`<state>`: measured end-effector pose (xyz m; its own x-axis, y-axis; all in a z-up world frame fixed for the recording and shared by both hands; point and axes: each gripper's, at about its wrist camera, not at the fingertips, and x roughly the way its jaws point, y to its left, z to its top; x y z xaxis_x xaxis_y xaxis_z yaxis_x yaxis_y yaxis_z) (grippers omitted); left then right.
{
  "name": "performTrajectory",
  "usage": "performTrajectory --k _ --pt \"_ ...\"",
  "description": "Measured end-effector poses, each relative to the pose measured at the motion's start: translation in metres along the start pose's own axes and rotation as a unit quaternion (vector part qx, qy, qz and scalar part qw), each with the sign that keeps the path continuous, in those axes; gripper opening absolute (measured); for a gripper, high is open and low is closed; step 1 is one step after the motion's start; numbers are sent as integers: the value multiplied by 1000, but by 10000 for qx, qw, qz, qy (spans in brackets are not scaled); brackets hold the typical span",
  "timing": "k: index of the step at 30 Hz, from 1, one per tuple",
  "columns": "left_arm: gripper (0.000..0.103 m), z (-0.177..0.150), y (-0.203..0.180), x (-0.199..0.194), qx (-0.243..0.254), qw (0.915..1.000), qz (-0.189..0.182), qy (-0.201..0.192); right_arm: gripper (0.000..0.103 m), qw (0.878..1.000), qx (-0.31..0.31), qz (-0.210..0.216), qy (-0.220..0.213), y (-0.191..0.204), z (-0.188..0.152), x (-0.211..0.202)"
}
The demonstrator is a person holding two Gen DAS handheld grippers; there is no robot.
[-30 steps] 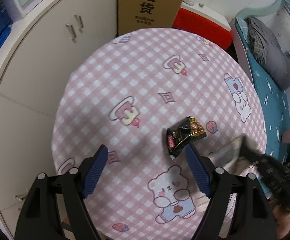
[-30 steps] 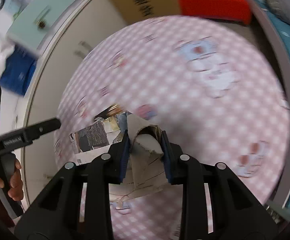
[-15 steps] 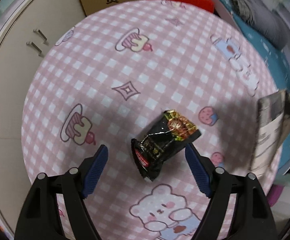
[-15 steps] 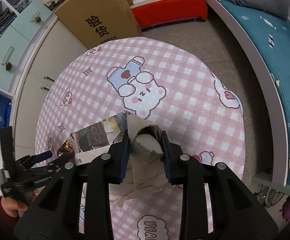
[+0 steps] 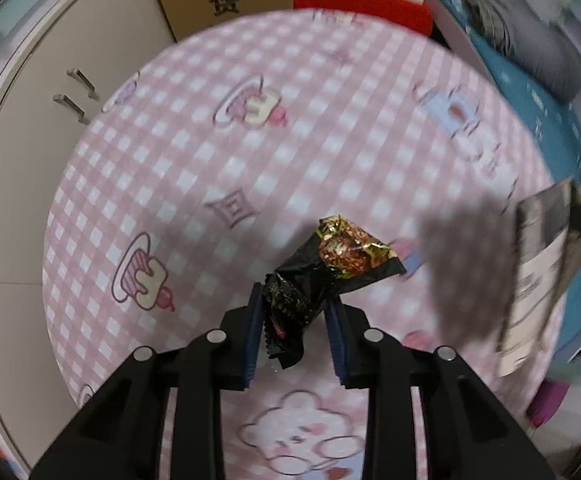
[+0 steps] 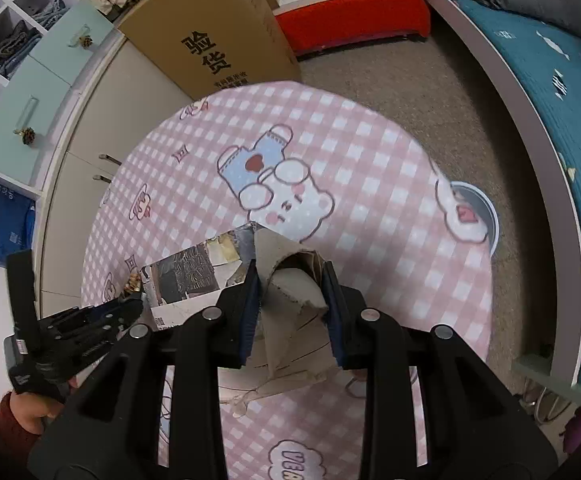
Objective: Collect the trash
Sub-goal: 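Carry both items over the wastebasket and open the right gripper to drop the newspaper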
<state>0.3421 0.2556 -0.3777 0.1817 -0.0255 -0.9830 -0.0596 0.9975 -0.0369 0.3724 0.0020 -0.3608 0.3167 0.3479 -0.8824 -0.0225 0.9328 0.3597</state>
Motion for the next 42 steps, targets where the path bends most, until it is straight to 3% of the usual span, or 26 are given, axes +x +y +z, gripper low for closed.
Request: performTrajectory --k 5,15,21,28,35,42 --pt "27 17 -33 -29 -183 9992 -36 -348 29 9997 -130 190 -16 -21 22 -11" --pt "27 51 -152 -81 -389 9956 -95 -852 29 9987 -349 281 -235 -104 79 -65" --pt "27 65 -228 -93 -268 9942 -225 -1014 29 9984 -255 157 -481 -167 103 -102" --pt "27 79 -314 -95 206 9936 -340 -1059 29 9977 14 -28 -674 -230 118 -127" --pt "27 88 -362 -98 525 9918 -340 -1114 29 9971 257 -122 -712 -274 126 -135" --pt "27 94 -378 -95 630 9916 -256 -1097 29 9972 347 -116 -659 -291 131 -129"
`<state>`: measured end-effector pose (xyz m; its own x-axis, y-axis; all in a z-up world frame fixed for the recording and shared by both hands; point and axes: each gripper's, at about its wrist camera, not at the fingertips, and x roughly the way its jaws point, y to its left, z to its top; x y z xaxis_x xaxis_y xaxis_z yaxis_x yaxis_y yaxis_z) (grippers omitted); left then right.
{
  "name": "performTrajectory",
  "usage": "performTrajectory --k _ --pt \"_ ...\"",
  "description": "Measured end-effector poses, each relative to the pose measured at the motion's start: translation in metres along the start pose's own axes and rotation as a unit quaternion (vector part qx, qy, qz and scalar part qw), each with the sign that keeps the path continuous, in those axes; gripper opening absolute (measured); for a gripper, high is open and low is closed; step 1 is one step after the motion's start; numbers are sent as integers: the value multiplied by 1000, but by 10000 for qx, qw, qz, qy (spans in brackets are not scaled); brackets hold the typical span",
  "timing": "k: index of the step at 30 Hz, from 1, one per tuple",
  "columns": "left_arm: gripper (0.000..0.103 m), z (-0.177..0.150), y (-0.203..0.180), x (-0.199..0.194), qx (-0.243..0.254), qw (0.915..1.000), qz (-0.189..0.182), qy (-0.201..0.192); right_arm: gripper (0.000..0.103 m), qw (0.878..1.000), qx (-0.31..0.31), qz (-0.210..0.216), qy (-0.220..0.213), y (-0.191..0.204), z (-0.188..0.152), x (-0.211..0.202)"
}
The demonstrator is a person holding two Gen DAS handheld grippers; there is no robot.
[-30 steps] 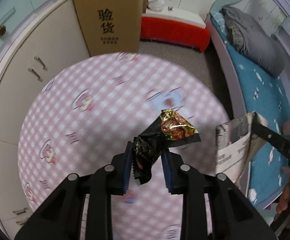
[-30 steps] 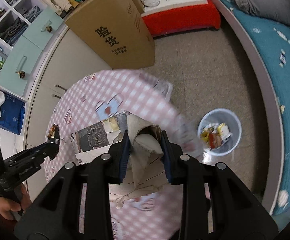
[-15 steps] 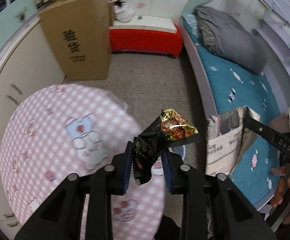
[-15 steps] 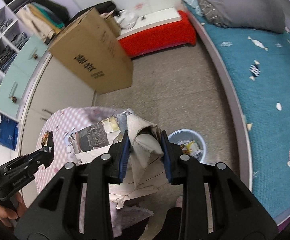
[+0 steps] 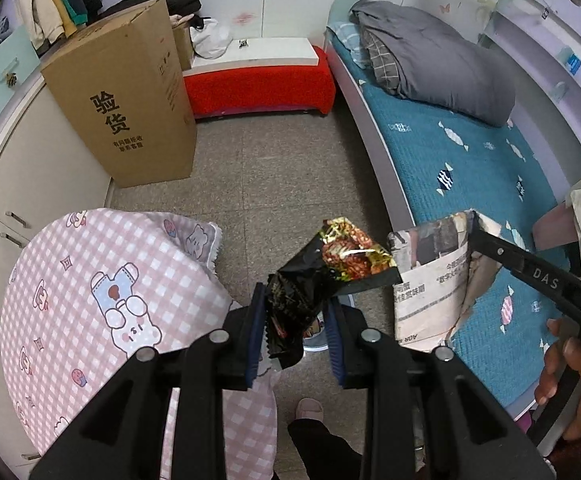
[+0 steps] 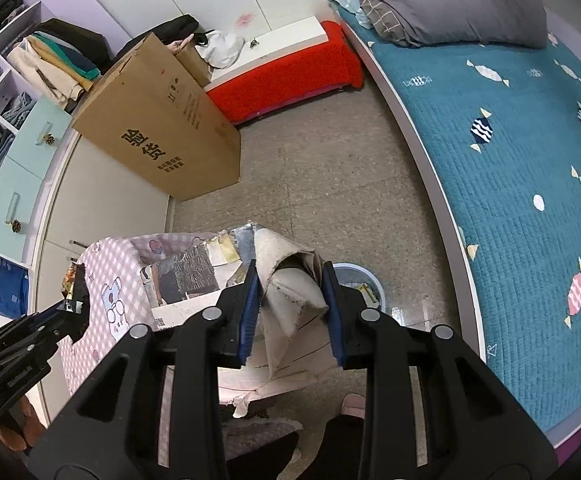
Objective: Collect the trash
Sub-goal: 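Carry both items over the wastebasket and open the right gripper to drop the newspaper, then open the left gripper over the wastebasket to drop the black snack bag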
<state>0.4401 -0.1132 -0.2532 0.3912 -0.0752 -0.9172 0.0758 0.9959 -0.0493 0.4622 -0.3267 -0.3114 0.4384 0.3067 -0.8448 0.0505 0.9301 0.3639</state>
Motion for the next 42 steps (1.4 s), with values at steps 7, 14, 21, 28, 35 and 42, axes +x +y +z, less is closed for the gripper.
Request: performTrajectory --k 7,14,21,28,35,42 --pt "27 3 7 3 -77 9998 155 33 41 9999 98 57 -2 0 6 11" --pt "27 3 17 10 -230 9993 239 171 63 9992 178 185 318 2 3 33" --pt "27 2 8 18 -99 9994 198 273 65 9989 134 228 397 7 -4 32" --pt "27 1 -14 27 147 9991 127 376 67 9988 215 258 362 -3 -10 21" --pt "27 1 -40 35 401 9980 31 478 67 9987 364 272 243 -21 -15 4" --pt "27 4 -69 38 639 9966 -87 512 69 9980 578 248 -41 -39 -19 -22"
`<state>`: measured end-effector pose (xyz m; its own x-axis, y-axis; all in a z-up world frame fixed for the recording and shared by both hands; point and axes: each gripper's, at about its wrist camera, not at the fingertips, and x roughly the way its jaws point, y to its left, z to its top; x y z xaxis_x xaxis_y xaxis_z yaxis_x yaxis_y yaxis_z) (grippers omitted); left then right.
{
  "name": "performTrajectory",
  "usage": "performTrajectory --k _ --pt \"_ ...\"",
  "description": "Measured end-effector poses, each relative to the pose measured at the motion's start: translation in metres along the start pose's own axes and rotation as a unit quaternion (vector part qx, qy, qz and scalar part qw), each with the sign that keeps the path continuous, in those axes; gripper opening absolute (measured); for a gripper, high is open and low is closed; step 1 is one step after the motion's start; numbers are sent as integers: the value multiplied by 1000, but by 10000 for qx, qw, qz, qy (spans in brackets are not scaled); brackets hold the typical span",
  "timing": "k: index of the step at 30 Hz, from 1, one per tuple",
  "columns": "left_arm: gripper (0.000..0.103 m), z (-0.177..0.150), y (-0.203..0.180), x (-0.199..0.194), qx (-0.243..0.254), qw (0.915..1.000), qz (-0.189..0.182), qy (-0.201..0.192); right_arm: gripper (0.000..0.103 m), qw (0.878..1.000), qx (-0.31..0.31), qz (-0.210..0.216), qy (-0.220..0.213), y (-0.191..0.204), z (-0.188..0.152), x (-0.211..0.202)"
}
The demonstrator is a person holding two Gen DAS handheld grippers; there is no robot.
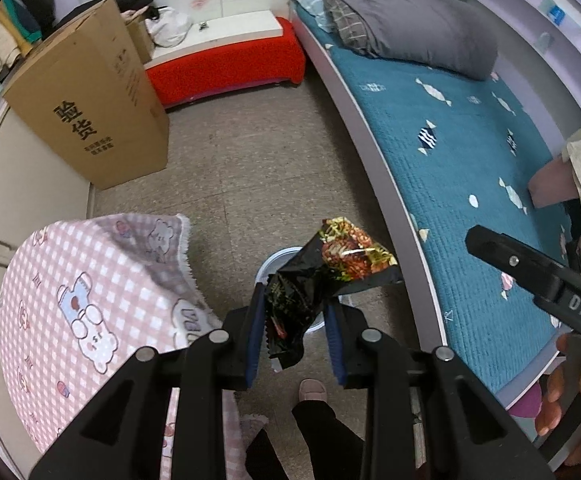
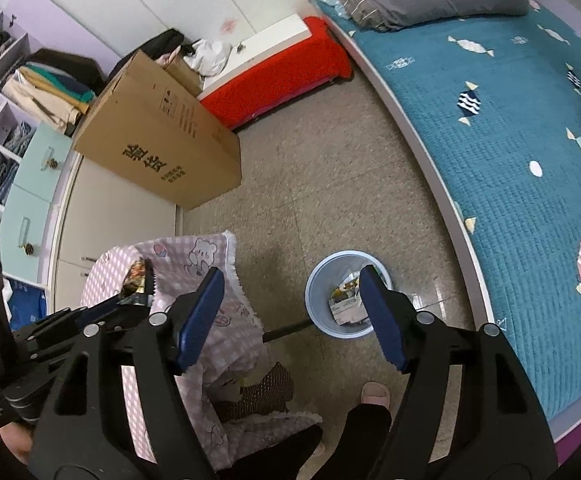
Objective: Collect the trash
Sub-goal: 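Open the left gripper over the wastebasket to drop the black snack bag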
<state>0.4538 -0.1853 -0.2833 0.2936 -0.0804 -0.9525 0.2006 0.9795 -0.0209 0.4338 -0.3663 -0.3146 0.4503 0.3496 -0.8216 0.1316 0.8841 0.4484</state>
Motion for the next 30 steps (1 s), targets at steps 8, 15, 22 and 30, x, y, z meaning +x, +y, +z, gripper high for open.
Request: performTrajectory --k 8,15,22,30 --pt "32 10 -22 -5 99 9999 -4 -139 71 9993 227 148 -249 -14 -4 -25" --pt "68 2 -27 -20 1 9989 75 -456 72 9992 206 122 -313 -14 -17 -38" --pt "72 -20 -22 -42 -44 9979 36 -649 72 9991 99 45 -398 -5 -39 -53" --pt "77 -63 1 -97 -237 9927 26 -1180 73 9981 -210 38 -579 34 -71 -79"
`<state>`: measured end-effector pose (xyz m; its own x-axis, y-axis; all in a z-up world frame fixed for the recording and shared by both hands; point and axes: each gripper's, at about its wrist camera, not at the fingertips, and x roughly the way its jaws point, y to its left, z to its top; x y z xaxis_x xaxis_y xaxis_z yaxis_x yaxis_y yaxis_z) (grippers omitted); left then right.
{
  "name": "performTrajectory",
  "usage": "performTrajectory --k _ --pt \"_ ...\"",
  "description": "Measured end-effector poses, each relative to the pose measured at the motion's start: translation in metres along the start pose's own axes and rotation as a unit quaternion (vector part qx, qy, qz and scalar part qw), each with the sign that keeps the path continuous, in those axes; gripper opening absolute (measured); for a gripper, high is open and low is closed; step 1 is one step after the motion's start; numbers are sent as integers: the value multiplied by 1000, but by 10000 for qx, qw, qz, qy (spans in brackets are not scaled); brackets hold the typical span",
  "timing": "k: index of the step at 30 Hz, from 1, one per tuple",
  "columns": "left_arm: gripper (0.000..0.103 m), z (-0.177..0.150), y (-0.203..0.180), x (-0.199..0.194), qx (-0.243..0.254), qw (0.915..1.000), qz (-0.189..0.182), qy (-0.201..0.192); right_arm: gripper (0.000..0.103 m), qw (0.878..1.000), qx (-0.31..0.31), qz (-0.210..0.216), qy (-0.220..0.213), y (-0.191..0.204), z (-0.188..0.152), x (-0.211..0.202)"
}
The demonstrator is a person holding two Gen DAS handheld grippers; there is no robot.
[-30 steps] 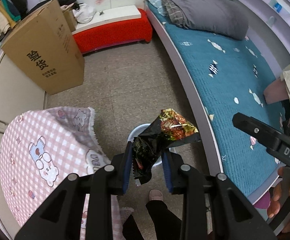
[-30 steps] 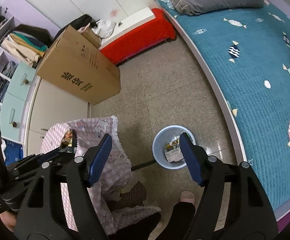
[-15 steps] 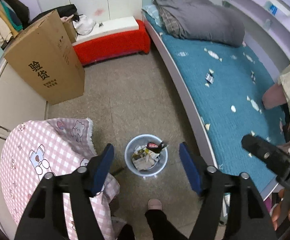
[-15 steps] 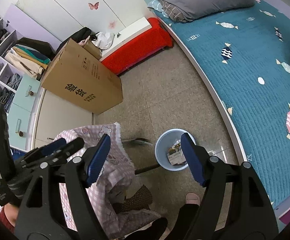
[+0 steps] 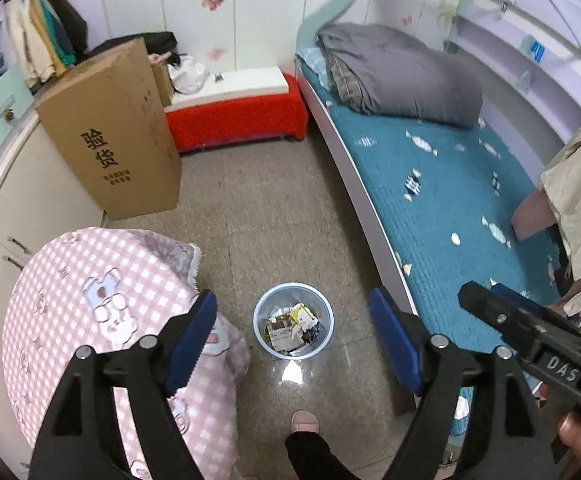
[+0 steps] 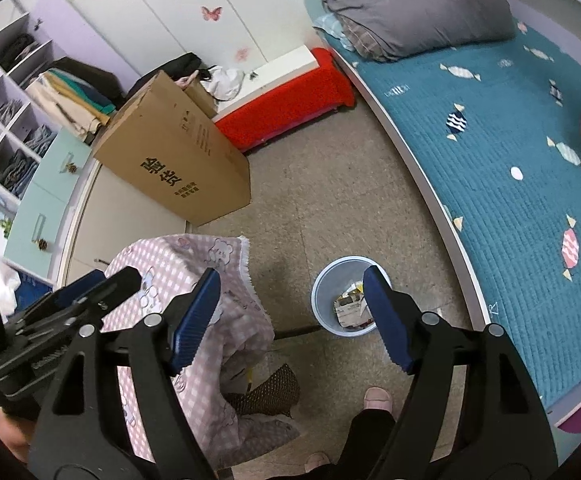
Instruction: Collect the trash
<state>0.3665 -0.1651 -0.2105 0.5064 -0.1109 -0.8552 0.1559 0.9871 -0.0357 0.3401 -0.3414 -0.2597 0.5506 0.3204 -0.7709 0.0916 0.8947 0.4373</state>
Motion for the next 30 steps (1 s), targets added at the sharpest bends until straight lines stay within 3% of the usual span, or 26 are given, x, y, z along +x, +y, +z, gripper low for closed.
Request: performTrajectory --k 9,15,22,30 --pt "84 -56 55 -115 -42 9950 83 -991 75 9950 -660 -112 -741 77 -61 -74" --pt "89 -108 93 -193 63 9868 162 -1610 78 9851 -881 -249 -1458 127 -126 -137" --pt "92 -172 124 -268 222 9797 145 -1985 82 9694 -1082 -543 -2135 175 -206 -206" --pt "94 -223 143 -333 274 9694 172 -2435 85 9547 -1237 -804 -2584 201 -264 -256"
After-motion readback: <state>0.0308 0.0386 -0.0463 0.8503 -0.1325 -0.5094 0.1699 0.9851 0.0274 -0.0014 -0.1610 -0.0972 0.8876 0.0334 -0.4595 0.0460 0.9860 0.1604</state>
